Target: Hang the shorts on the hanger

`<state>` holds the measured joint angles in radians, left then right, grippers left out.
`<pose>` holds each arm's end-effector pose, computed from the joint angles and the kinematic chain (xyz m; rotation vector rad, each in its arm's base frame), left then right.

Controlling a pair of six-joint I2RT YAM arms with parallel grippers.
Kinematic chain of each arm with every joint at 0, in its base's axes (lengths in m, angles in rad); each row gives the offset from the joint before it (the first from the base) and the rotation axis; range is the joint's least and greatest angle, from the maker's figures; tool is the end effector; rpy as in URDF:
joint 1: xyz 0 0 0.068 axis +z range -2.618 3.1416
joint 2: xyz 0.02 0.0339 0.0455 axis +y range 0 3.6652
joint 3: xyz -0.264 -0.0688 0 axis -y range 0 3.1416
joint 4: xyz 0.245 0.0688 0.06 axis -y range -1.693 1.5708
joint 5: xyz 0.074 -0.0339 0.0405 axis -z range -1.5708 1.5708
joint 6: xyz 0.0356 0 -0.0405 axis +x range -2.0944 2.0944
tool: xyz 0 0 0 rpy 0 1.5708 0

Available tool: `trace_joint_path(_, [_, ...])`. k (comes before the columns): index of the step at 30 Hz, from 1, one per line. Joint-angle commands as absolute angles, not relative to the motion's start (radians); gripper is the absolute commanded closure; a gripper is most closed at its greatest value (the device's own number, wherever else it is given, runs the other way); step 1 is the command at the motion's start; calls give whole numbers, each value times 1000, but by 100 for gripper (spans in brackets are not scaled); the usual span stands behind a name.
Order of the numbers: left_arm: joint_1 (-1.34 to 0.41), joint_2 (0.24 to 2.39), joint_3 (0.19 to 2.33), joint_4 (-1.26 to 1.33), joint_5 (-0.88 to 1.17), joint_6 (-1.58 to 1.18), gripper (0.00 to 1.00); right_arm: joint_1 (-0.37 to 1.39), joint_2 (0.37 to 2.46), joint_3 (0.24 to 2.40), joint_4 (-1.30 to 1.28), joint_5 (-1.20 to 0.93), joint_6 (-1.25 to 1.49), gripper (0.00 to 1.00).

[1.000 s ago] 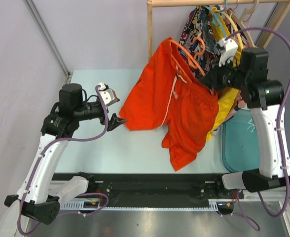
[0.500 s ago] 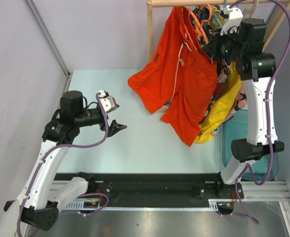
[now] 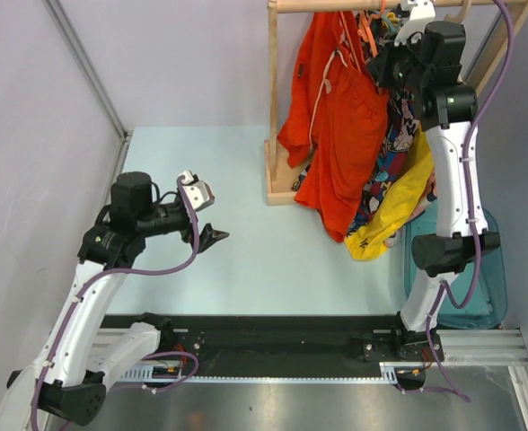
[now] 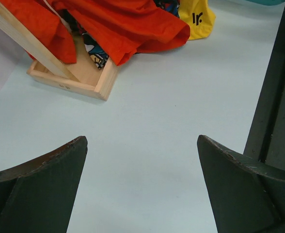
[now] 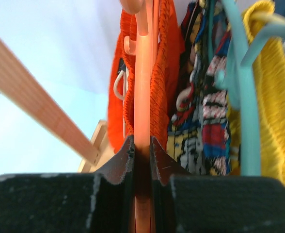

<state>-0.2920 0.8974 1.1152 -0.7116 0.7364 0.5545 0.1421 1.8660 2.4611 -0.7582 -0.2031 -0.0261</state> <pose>0.1559 -0.0718 0.3838 1.1949 1.5726 -0.5856 0.3687 0.0600 0.5354 -0.2946 1.7124 0.2613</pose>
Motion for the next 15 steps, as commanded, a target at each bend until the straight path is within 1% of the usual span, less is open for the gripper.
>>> trace_joint_path(1, [-284, 874, 1105, -695, 729, 574, 0, 130, 1893, 2574, -577, -172, -26, 100])
trace_joint_path(9, [-282, 867, 1098, -689, 715, 566, 0, 149, 1931, 2563, -600, -170, -47, 100])
trace_joint_path(10, [-282, 868, 1101, -689, 712, 561, 0, 150, 1927, 2560, -603, -170, -51, 98])
trace_joint_path(12, [-282, 876, 1109, -699, 701, 548, 0, 153, 1916, 2548, -614, -172, -52, 86])
trace_joint_path(13, [-281, 876, 1114, -706, 701, 545, 0, 155, 1895, 2539, -617, -173, -54, 72])
trace_joint_path(15, [-282, 879, 1120, -718, 687, 531, 0, 160, 1859, 2488, -614, -175, -54, 56])
